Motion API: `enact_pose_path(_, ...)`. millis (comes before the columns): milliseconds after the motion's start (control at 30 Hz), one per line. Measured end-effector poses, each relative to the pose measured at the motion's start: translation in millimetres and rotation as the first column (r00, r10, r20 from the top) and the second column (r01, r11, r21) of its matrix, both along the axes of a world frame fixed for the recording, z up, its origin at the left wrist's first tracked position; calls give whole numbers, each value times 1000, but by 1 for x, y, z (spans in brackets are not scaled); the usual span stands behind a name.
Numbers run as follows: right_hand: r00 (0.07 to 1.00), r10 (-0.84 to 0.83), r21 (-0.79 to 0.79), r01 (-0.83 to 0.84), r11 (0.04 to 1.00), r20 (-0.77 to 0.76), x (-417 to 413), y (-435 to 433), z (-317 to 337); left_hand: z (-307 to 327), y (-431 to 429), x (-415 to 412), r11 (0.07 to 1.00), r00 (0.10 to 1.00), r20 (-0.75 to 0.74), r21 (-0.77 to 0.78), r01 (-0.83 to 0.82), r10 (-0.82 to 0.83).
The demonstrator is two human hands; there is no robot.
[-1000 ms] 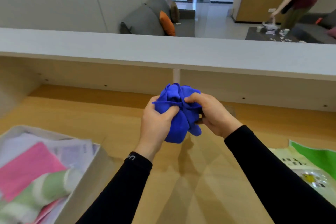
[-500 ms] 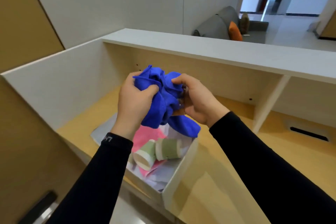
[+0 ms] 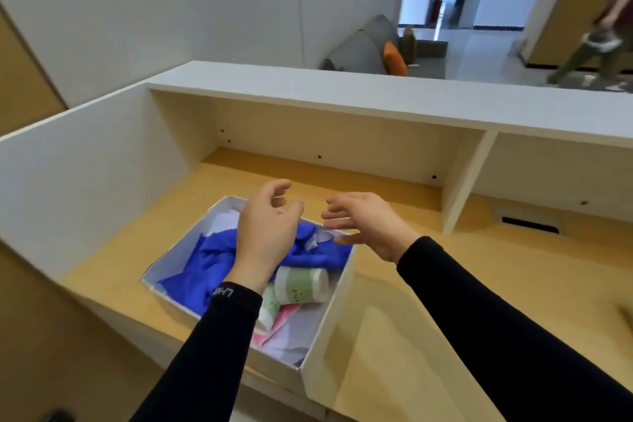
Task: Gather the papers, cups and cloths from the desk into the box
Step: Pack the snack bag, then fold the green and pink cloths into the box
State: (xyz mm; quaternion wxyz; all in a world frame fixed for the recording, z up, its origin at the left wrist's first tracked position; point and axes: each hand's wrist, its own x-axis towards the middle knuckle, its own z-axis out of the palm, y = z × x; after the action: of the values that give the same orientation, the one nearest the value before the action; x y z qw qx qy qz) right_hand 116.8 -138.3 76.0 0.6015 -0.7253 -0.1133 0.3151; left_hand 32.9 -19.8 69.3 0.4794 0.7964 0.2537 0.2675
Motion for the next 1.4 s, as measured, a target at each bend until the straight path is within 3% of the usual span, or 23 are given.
enact_pose_path(133, 985, -125, -24, 128, 991, 115, 17, -58, 8, 8, -50, 29, 977, 986, 46, -132, 165, -160)
enact_pose_path(300, 936, -310, -20, 317, 948, 167, 30, -163, 7, -4, -135, 64, 916, 932, -27, -193, 351, -363)
enact_pose_path(567, 745, -631, -95, 659, 746, 214, 33, -375, -10, -28, -314, 96, 763, 754, -155, -256, 593, -638)
enact_pose_path(800, 579, -763, -224, 815, 535, 288, 17, -536, -42, -60, -441, 110, 690, 630, -291, -405, 600, -720)
enact_pose_path(900, 560, -804, -308, 815, 491, 201, 11, -566, -64, -80, -474, 110, 703, 567, -418, -470, 534, -710)
enact_pose_path(1000, 587, -808, -393, 752, 528, 38, 7, -574, -91, -104, -493, 107, 699, 486, -503, -535, 475, -715)
enact_pose_path(1133, 651, -752, -438, 648, 623, -107, 13, -574, -125, -127, -508, 104, 672, 462, -502, -648, 359, -731)
enact_pose_path(1267, 703, -699, -336, 631, 699, -133, 25, -565, -142, -136, -519, 104, 575, 523, -389, -777, 256, -759)
enact_pose_path(1400, 735, -667, -277, 620, 734, -123, 33, -549, -143, -134, -521, 105, 546, 596, -324, -805, 234, -734)
